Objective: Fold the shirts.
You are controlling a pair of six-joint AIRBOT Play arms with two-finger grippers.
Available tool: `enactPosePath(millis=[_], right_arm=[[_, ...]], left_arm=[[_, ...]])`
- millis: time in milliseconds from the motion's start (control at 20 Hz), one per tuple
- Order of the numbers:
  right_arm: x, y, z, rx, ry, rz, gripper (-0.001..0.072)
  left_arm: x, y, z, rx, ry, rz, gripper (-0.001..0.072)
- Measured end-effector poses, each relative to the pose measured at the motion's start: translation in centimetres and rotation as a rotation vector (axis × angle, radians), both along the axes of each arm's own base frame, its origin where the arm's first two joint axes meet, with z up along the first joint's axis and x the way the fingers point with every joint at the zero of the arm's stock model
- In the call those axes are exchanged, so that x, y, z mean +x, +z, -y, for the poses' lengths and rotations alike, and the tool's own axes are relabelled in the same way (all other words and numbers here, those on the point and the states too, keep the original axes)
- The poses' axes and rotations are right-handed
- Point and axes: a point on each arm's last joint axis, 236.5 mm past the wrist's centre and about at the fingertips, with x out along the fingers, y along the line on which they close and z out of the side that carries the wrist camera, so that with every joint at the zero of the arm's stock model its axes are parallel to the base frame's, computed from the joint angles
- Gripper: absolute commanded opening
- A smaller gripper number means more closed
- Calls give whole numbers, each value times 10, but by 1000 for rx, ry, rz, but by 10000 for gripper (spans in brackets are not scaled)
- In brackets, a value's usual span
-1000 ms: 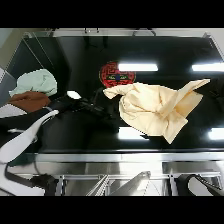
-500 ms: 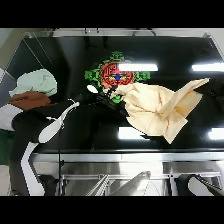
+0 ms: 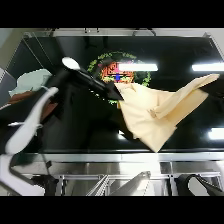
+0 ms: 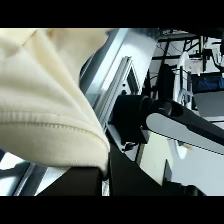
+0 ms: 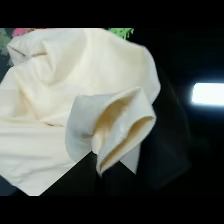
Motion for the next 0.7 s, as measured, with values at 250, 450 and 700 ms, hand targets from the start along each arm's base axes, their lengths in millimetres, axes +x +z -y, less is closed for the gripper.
enactPosePath(millis=[250, 450, 700], right_arm=[[-34, 135, -1, -134, -100, 437, 21], [-77, 240, -26, -259, -153, 832, 21], [-84, 255, -42, -227, -108, 900, 21]], left_arm=[[-23, 182, -80, -194, 156, 421, 24], [-63, 279, -153, -229, 360, 741, 24], [-68, 284, -218, -136, 609, 823, 26]])
